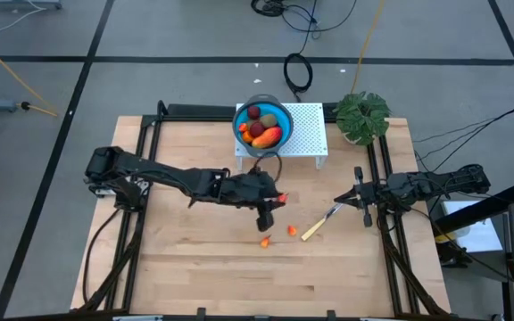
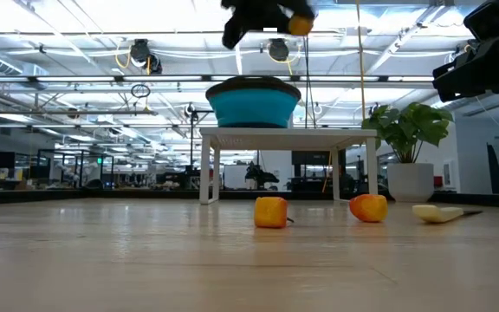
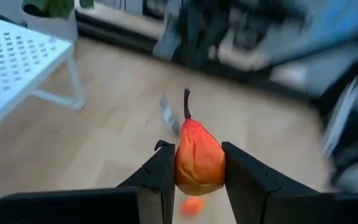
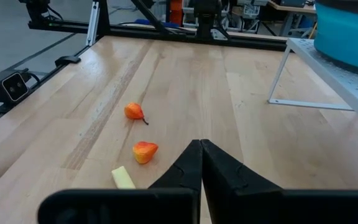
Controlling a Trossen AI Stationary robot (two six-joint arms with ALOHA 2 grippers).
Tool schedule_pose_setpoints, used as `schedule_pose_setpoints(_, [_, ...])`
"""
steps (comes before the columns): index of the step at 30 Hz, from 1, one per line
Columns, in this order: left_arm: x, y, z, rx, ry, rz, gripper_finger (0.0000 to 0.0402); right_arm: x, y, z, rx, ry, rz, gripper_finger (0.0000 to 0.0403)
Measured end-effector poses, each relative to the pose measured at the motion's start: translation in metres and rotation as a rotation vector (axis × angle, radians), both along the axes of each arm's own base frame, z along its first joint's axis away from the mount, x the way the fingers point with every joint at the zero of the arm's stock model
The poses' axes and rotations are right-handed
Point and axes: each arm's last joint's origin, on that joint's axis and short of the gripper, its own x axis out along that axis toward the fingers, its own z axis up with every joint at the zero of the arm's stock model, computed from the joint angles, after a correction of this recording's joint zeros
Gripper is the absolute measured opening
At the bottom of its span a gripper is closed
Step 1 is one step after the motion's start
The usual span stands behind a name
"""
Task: Pick & Place Fruit
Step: Put the top left pear into the blue strainer bowl on the shelf
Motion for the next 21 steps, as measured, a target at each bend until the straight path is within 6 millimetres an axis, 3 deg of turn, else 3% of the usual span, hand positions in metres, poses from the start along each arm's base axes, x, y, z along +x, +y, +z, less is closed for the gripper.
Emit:
schedule_pose_setpoints(12, [0.010, -0.001, 0.027, -0.603, -0.315, 0.198, 0.0108, 0.000, 0.000, 0.000, 0.001, -0.001, 0.000, 0.0000])
schedule_pose_setpoints(21, [0.011, -0.002, 0.037, -0.988, -0.410, 0.270, 0.0108, 0.000, 0.000, 0.000, 0.001, 0.000, 0.000, 0.0000])
